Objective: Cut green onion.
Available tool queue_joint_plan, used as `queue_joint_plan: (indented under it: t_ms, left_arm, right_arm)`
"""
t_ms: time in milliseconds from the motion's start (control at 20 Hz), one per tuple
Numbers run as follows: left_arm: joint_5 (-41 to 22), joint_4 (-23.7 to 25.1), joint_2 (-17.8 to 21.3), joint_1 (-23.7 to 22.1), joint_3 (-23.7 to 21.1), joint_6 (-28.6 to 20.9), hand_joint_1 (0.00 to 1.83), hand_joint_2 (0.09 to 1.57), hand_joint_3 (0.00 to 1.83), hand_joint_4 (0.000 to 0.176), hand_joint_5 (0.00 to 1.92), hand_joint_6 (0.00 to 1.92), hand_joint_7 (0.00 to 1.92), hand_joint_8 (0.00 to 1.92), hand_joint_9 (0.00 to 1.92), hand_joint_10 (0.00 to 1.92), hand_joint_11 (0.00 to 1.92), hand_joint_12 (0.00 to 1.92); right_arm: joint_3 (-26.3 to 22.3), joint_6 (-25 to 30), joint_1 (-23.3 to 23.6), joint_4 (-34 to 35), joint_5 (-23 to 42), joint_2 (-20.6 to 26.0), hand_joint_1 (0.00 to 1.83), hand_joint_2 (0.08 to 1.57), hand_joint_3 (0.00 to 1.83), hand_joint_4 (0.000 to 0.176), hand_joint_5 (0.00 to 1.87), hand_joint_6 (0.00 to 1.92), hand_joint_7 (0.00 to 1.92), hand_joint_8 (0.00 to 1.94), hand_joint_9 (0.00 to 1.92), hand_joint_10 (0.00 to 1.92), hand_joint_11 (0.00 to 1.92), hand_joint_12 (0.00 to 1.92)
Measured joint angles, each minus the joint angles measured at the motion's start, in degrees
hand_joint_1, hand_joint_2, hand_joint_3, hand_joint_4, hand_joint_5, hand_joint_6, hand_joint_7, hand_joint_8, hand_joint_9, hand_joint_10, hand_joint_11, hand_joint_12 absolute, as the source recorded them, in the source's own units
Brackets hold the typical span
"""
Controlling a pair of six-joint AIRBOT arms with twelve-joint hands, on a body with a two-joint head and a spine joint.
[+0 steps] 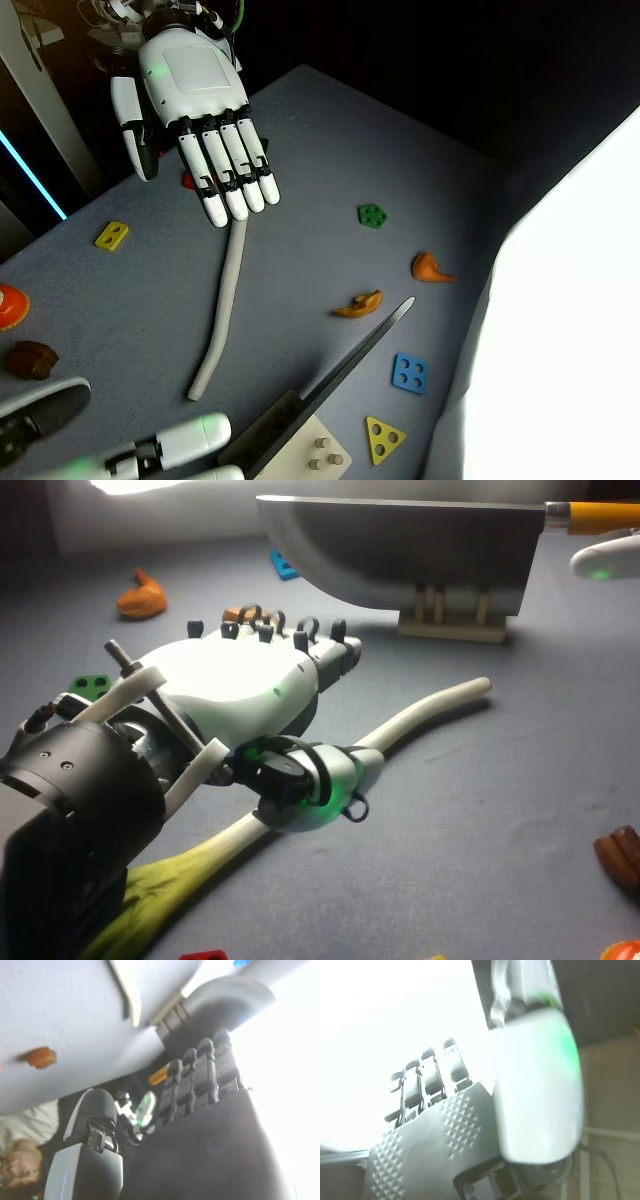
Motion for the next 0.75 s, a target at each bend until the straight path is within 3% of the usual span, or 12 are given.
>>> queue_joint_plan:
  t_ms: [50, 100, 150, 200, 250, 350, 400, 500, 550, 600, 650, 750]
  left_arm:
    - [0.07, 0.04, 0.00, -0.02, -0.13, 0.02, 0.24, 1.34, 0.00, 0.000, 0.47, 0.07, 0.59, 0.04, 0.57, 0.11, 0.09, 1.25]
    - [0.00, 0.11, 0.00, -0.20, -0.35, 0.00, 0.21, 1.35, 0.00, 0.000, 0.75, 0.13, 0.86, 0.17, 0.66, 0.51, 0.20, 1.47]
    - [-0.07, 0.63, 0.00, -0.26, -0.74, 0.04, 0.18, 1.36, 0.00, 0.000, 0.86, 0.21, 0.86, 0.43, 0.58, 0.92, 0.22, 1.60]
    - [-0.33, 0.83, 0.00, -0.37, -1.09, 0.00, 0.22, 1.36, 0.00, 0.000, 0.85, 0.61, 0.79, 0.90, 0.57, 1.28, 0.27, 1.75]
    - [-0.81, 0.61, 0.00, -0.42, -1.73, 0.02, 0.26, 1.35, 0.00, 0.000, 0.84, 0.93, 0.81, 1.20, 0.65, 1.51, 0.40, 1.86]
    - [-1.01, 0.39, 0.00, -0.55, -2.08, 0.04, 0.24, 1.36, 0.00, 0.000, 0.84, 1.44, 0.89, 1.47, 0.76, 1.69, 0.53, 1.92]
    - [-1.03, 0.28, 0.00, -0.70, -2.23, 0.04, 0.23, 1.36, 0.00, 0.000, 0.89, 1.60, 0.94, 1.58, 0.78, 1.81, 0.57, 1.92]
    - [-1.03, 0.02, 0.00, -1.20, -2.36, 0.02, 0.18, 1.37, 0.00, 0.000, 0.91, 1.73, 1.00, 1.67, 0.81, 1.90, 0.61, 1.92]
    - [-0.98, 0.07, 0.00, -1.42, -2.36, 0.02, 0.16, 1.37, 0.00, 0.000, 0.93, 1.75, 1.02, 1.70, 0.84, 1.91, 0.64, 1.92]
    - [-0.66, 0.04, 0.00, -1.44, -2.36, 0.02, 0.15, 1.38, 0.00, 0.000, 0.93, 1.78, 1.02, 1.74, 0.84, 1.92, 0.63, 1.92]
    - [-0.28, 0.02, 0.00, -1.44, -2.36, 0.04, 0.13, 1.38, 0.00, 0.000, 0.93, 1.79, 1.01, 1.77, 0.84, 1.92, 0.62, 1.92]
    - [-0.52, 0.07, 0.00, -1.49, -2.43, 0.02, 0.12, 1.39, 0.01, 0.000, 0.91, 1.78, 0.97, 1.77, 0.84, 1.92, 0.62, 1.92]
  right_arm:
    - [-2.67, -2.01, 0.07, -0.17, -0.92, 1.22, 0.11, 1.16, 0.00, 0.000, 0.80, 0.52, 0.87, 0.50, 0.58, 1.02, 0.12, 1.65]
    - [-5.66, -4.52, 0.33, -0.28, -2.32, 2.64, 0.05, 1.21, 0.01, 0.000, 0.93, 0.80, 1.00, 0.97, 0.72, 1.51, 0.39, 1.87]
    - [-7.85, -6.08, 0.70, -0.26, -3.34, 3.72, 0.01, 1.23, 0.01, 0.000, 1.03, 1.03, 1.11, 1.33, 0.92, 1.84, 0.74, 1.91]
    - [-10.03, -6.97, 1.55, -0.85, -4.83, 4.79, 0.00, 1.23, 0.01, 0.000, 1.09, 1.23, 1.20, 1.42, 1.07, 1.88, 0.94, 1.92]
    - [-13.68, -8.63, 3.10, -2.93, -6.10, 6.60, 0.00, 1.23, 0.01, 0.000, 1.16, 1.44, 1.31, 1.44, 1.22, 1.82, 1.15, 1.92]
    - [-18.25, -11.13, 5.09, -6.32, -7.41, 8.50, 0.00, 1.25, 0.01, 0.000, 1.14, 1.62, 1.35, 1.57, 1.31, 1.84, 1.32, 1.92]
    - [-21.44, -10.86, 7.65, -11.54, -10.38, 9.86, 0.00, 1.25, 0.01, 0.000, 1.14, 1.72, 1.35, 1.66, 1.31, 1.89, 1.35, 1.92]
    - [-24.41, -10.51, 8.48, -9.75, -12.83, 10.84, 0.00, 1.25, 0.00, 0.000, 1.18, 1.89, 1.35, 1.85, 1.36, 1.92, 1.44, 1.92]
    - [-25.86, -10.58, 8.50, -9.62, -13.73, 11.96, 0.00, 1.26, 0.00, 0.102, 1.19, 1.91, 1.32, 1.86, 1.33, 1.92, 1.40, 1.92]
    - [-26.60, -10.60, 8.31, -9.81, -13.97, 12.50, 0.00, 1.26, 0.00, 0.161, 1.21, 1.91, 1.33, 1.85, 1.34, 1.92, 1.39, 1.92]
    - [-27.26, -10.60, 8.13, -9.79, -14.56, 12.90, 0.00, 1.27, 0.00, 0.173, 1.21, 1.92, 1.32, 1.86, 1.33, 1.92, 1.39, 1.92]
    - [-28.13, -10.60, 7.65, -9.55, -15.85, 13.55, 0.01, 1.29, 0.01, 0.176, 1.18, 1.92, 1.28, 1.93, 1.32, 1.92, 1.40, 1.92]
